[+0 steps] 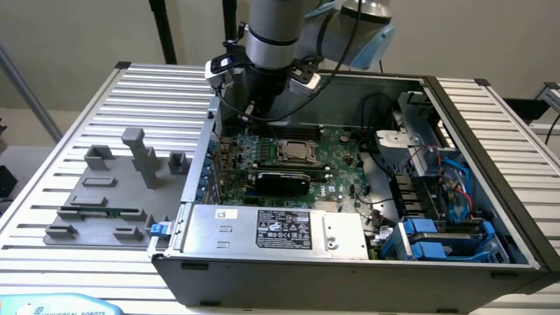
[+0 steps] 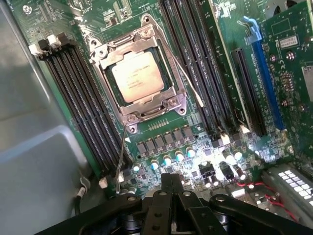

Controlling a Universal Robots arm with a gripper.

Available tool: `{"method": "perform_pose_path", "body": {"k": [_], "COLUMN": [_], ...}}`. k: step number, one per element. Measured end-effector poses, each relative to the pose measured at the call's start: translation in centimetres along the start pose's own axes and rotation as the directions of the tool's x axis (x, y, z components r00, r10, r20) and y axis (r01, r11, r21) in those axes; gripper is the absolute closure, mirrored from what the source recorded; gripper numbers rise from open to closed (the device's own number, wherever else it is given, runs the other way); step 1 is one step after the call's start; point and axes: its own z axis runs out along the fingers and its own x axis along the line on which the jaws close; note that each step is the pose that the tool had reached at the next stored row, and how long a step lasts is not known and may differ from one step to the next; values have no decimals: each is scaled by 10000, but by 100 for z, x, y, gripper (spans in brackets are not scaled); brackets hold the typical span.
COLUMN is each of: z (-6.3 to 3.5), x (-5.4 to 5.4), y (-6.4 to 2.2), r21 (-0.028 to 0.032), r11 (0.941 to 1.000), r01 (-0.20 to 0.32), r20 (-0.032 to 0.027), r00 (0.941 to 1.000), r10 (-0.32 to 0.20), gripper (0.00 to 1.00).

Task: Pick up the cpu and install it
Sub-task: 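Install the first cpu locking lever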

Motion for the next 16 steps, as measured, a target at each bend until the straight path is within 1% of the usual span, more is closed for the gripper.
{"method": "perform_pose_path", "body": {"k": [3, 6, 9, 11, 16], "z": [2, 2, 4, 4, 4], "x": [-4, -8, -10, -11, -11], "y": [-9, -16, -22, -23, -24], "r21": [70, 143, 249, 346, 550], "r11": [9998, 9992, 9981, 9971, 9948], "r01": [-187, -375, -560, -676, -853], "r20": [-162, -363, -624, -844, -1267], "r00": [9997, 9986, 9964, 9939, 9877], "r10": [188, 380, 574, 703, 917], "gripper": [89, 89, 89, 89, 89]}}
